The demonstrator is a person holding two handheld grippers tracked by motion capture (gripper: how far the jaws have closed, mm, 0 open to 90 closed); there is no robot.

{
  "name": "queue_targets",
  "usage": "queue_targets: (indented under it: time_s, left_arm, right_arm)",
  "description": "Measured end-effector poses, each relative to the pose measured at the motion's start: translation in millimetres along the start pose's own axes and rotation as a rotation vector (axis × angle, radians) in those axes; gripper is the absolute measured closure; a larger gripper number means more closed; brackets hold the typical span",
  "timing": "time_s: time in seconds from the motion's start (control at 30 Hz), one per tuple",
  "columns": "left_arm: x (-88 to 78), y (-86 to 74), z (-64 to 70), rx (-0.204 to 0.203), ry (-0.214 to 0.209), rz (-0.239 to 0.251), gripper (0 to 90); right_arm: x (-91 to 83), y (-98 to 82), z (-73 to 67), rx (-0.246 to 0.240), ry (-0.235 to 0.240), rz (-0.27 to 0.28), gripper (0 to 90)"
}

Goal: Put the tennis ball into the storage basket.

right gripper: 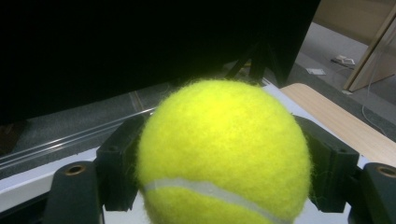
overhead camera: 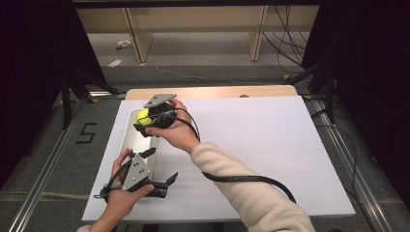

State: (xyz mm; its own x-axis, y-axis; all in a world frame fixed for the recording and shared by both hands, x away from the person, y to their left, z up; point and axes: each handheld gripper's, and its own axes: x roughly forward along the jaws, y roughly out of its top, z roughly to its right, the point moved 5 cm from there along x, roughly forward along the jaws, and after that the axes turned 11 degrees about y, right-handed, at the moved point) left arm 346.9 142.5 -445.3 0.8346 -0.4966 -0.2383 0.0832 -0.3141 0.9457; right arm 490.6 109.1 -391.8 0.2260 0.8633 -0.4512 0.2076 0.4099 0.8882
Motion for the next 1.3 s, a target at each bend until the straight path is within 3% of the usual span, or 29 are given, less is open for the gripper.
queue_targets:
  time_s: [1.3]
  left_arm:
    - [0.5, -0.6, 0.9, 0.007, -0.003, -0.002, 0.0]
  right_arm:
    - [16.8, -2.3, 1.0, 0.01, 0.023, -0.034, 27.0]
